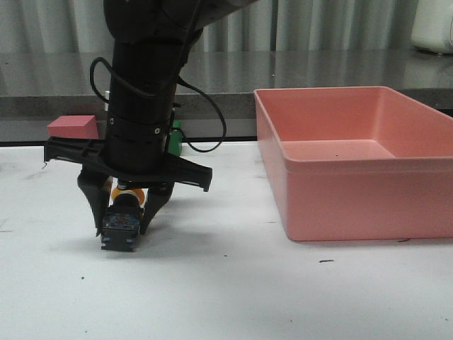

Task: Place and stand button with both arms
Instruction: 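Carry the button out of the bin and lower it onto the table, then open the right gripper and raise it away from the button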

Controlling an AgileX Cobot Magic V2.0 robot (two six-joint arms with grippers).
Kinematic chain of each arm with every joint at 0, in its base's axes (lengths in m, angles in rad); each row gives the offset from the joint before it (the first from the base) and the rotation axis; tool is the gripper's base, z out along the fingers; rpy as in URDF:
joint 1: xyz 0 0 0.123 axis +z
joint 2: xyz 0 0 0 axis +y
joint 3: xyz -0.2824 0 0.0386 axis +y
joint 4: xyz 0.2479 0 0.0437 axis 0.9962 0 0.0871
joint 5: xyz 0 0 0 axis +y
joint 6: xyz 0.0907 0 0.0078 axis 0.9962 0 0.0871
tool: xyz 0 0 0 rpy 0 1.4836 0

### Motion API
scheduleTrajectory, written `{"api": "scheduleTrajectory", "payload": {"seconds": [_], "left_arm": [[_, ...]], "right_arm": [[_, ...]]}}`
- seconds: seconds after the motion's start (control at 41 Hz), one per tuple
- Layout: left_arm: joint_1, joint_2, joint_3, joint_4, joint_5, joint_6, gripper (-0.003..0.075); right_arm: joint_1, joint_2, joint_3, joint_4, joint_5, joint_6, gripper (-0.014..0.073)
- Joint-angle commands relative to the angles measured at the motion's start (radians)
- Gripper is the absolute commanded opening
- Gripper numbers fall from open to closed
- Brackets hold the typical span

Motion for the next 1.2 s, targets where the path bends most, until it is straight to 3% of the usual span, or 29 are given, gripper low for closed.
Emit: {"api": "scheduleTrajectory", "payload": {"seconds": [0.0, 0.146, 0.366, 0.586, 0.928, 1.172], "left_arm": [[-0.008, 0.010, -0.036, -0.014, -0.078, -0.004, 0.0511], [-0.008, 0.010, -0.036, -0.014, -0.078, -0.004, 0.0511], [-0.008, 0.010, -0.036, -0.014, -0.078, -0.004, 0.0511], [-0.008, 0.010, -0.036, -0.014, -0.078, -0.004, 0.0511], [-0.008, 0.010, -0.036, -0.014, -0.078, -0.004, 0.0511], [-0.008, 0.010, -0.036, -0.014, -0.078, -0.004, 0.0511]], "right_arm": [[-0.001, -0.069, -0.034, 0.012, -0.024, 0.002, 0.0386], [-0.001, -0.069, -0.034, 0.014, -0.034, 0.003, 0.0475], [-0.004, -0.081, -0.034, 0.014, -0.024, -0.010, 0.0479], [-0.012, -0.159, -0.034, -0.033, 0.017, -0.225, 0.0477], [-0.012, -0.409, -0.030, -0.157, 0.158, -0.712, 0.0476], [-0.012, -0.638, 0.133, -0.172, 0.139, -0.813, 0.0476]]}}
